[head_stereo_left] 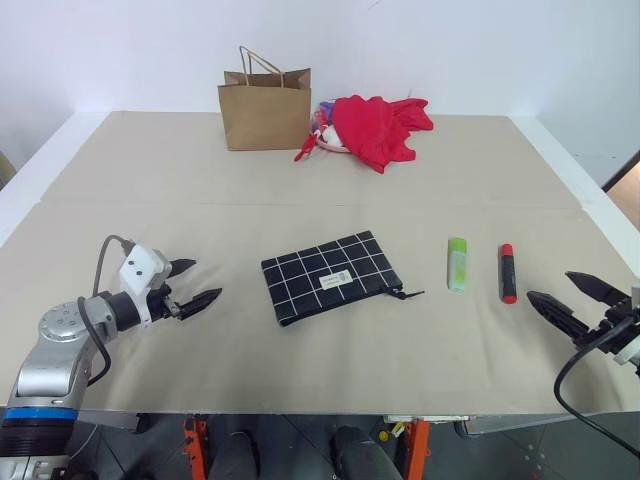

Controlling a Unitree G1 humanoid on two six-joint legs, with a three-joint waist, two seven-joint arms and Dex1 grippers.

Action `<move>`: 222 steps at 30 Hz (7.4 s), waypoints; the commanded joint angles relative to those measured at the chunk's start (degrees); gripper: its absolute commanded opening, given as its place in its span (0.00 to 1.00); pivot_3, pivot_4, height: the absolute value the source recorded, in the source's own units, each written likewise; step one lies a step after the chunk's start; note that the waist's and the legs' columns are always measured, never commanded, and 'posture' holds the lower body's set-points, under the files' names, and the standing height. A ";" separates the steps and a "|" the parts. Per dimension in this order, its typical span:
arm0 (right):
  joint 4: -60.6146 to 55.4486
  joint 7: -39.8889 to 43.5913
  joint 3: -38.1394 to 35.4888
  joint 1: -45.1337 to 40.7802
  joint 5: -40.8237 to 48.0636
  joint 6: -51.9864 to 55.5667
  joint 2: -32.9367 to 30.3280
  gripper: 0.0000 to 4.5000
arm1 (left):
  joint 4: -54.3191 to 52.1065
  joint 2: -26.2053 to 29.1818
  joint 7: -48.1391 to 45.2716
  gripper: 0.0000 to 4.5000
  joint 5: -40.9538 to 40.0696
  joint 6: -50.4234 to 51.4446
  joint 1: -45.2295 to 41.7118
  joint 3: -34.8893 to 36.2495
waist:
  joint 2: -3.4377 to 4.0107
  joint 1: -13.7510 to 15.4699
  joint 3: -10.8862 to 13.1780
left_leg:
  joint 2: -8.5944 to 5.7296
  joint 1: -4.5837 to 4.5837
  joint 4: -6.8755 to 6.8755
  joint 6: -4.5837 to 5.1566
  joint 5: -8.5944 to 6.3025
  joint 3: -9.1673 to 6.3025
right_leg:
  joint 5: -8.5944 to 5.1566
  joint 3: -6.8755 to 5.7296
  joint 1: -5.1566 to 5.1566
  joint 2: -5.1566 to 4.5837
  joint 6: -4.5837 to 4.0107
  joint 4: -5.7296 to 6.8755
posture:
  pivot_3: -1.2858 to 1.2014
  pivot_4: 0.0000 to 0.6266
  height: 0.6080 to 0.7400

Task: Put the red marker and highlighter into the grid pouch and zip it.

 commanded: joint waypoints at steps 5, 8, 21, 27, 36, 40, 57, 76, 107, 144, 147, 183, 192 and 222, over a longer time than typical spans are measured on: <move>-3.20 0.78 -1.10 0.45 0.72 0.02 -1.15 1.00 | -1.65 0.09 -4.34 0.94 -2.92 -0.87 -0.51 0.16 | 0.00 -0.02 0.00 | 0.00 0.00 0.00 0.00 0.00 0.00 | 0.00 -0.01 0.00 0.00 0.01 0.00 | 0.52 0.24 1.00; -3.39 1.06 -0.57 0.17 0.65 0.17 -1.23 1.00 | -1.93 -0.09 -5.25 0.94 -2.99 -1.08 -0.38 -0.23 | 0.00 -0.04 0.00 | 0.00 0.00 0.00 0.00 0.00 0.00 | 0.00 -0.01 0.00 0.00 0.01 0.00 | 0.52 0.24 1.00; -17.00 0.82 9.12 -4.86 5.38 9.04 1.03 1.00 | -4.03 -0.61 -9.56 0.94 -1.87 -2.64 -2.49 -4.71 | 0.05 -0.42 0.02 | 0.01 0.04 0.00 0.00 0.00 -0.01 | 0.01 -0.02 0.01 0.01 -0.02 0.05 | 0.52 0.24 1.00; -17.42 -4.39 26.11 -20.11 1.72 12.11 12.48 1.00 | -6.89 -4.35 -10.11 0.94 -0.55 -3.88 -3.99 -11.24 | 0.05 -0.62 0.04 | 0.02 0.08 0.05 -0.04 0.12 -0.09 | 0.13 -0.03 0.04 0.06 -0.09 0.07 | 0.52 0.24 1.00; 0.91 -6.92 31.50 -27.57 -8.19 2.61 19.90 0.50 | -8.77 -6.73 -9.77 1.00 1.24 -5.37 -3.08 -15.69 | 0.06 0.60 0.04 | -0.04 -0.24 0.01 0.00 0.03 -0.43 | 0.09 -0.34 -0.05 0.05 -0.14 0.06 | 0.52 0.24 1.00; 3.06 -6.53 34.15 -25.97 -11.91 -1.67 20.62 0.04 | -9.55 -6.50 -9.16 1.00 2.04 -6.44 -2.18 -15.79 | 0.07 0.70 0.04 | -0.03 -0.21 -0.10 0.07 -0.01 -0.48 | 0.07 -0.40 -0.06 0.06 -0.36 0.10 | 0.52 0.24 1.00; 9.25 -10.60 35.83 -28.78 -18.68 -8.88 24.55 0.00 | 5.93 -2.70 -8.29 1.00 14.31 -29.53 -7.93 -17.15 | 0.05 -0.15 0.03 | -0.02 0.06 0.04 -0.03 0.37 -0.49 | 0.17 -0.42 0.17 0.06 -0.30 0.11 | 0.52 0.24 1.00; 7.51 -11.59 35.66 -28.71 -18.84 -9.01 25.18 0.00 | 24.22 -8.30 -12.77 0.74 19.98 -43.35 -20.17 -25.83 | 0.11 -0.36 0.00 | -0.04 0.05 -0.06 -0.03 0.38 -0.52 | 0.31 -0.41 0.20 0.09 0.06 0.11 | 0.52 0.24 1.00; -20.88 -4.70 23.52 -9.26 -2.11 0.50 14.71 0.99 | 7.09 -10.09 -20.19 0.00 0.01 -11.71 -19.02 -18.65 | 0.24 0.39 0.04 | -0.06 -0.43 -0.14 0.03 0.39 -1.32 | 0.00 -1.14 0.04 0.10 -0.15 0.13 | 0.52 0.24 1.00; -21.90 -9.29 43.18 -23.90 -9.16 6.47 22.92 0.00 | 2.89 -13.73 -17.78 0.00 1.40 -9.48 -18.78 -19.53 | 0.27 0.91 0.06 | -0.06 -0.50 -0.15 -0.03 0.43 -1.48 | 0.02 -1.32 0.04 0.10 -0.19 0.13 | 0.52 0.24 1.00; -21.30 -9.84 45.46 -25.23 -10.33 9.18 23.61 0.00 | 3.27 -14.73 -17.12 0.00 2.04 -10.01 -19.11 -19.72 | 0.27 0.93 0.06 | -0.06 -0.52 -0.15 -0.04 0.43 -1.52 | 0.02 -1.36 0.02 0.10 -0.20 0.13 | 0.52 0.24 1.00; -29.01 -15.08 14.97 -18.25 12.37 28.67 14.30 0.99 | 4.18 -14.91 -17.37 0.00 3.64 -14.45 -19.18 -19.03 | 0.29 1.07 0.07 | -0.09 -0.62 -0.15 -0.05 0.44 -1.93 | -0.05 -1.72 0.12 0.11 -0.31 0.13 | 0.52 0.24 1.00; -22.44 -29.14 14.49 -9.88 -3.80 20.07 15.79 0.99 | 4.80 -13.37 -18.39 0.00 2.17 -14.14 -20.01 -18.10 | 0.38 0.91 0.07 | -0.10 -0.59 -0.16 -0.03 0.45 -1.94 | -0.05 -1.72 0.11 0.11 -0.32 0.14 | 0.52 0.24 1.00; -18.56 -47.40 21.19 -10.12 -17.20 25.75 26.16 0.24 | 3.21 -12.06 -16.86 0.00 1.86 -13.87 -19.63 -18.43 | 0.03 0.89 -0.31 | -0.12 -0.16 -0.18 0.25 0.75 -1.93 | 0.06 -1.72 0.53 0.08 -0.67 0.12 | 0.52 0.24 1.00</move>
